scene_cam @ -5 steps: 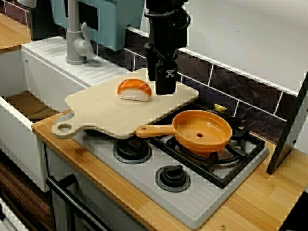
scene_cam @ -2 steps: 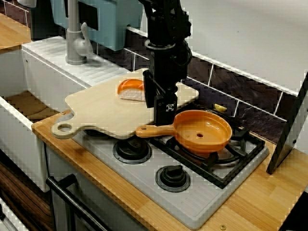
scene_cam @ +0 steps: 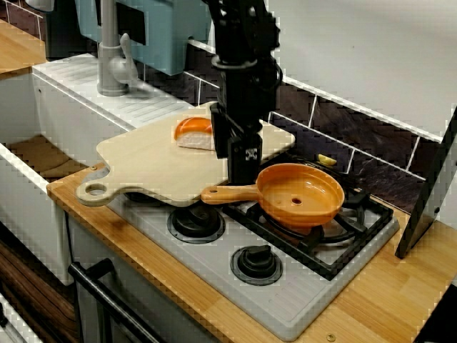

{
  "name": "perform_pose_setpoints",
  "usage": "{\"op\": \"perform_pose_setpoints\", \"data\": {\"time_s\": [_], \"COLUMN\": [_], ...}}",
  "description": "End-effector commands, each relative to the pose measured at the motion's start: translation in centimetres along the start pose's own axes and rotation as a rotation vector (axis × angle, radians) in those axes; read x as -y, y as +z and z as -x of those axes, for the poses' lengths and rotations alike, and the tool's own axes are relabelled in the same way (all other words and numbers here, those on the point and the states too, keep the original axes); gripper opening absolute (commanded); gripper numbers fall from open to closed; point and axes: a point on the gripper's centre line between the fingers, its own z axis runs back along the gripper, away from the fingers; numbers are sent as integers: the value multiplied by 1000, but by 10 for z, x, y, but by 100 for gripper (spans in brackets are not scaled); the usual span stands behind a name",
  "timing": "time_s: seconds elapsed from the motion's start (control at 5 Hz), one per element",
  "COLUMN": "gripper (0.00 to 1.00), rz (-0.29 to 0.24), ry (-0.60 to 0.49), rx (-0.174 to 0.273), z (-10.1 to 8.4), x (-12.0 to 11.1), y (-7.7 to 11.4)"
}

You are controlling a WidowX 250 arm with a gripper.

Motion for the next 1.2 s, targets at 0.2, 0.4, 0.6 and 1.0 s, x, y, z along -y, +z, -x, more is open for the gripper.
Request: {"op": "perform_pose_setpoints", "data": {"time_s": [0.2, 0.4, 0.6, 1.0], "gripper": [100, 100, 100, 100], "rz": [-77, -90, -97, -68], "ry": [1, -4, -54, -141], "rx": [84, 100, 111, 119], "z": [19, 29, 31, 18], "x": [-46, -64, -80, -86], "y": [45, 41, 35, 19]}}
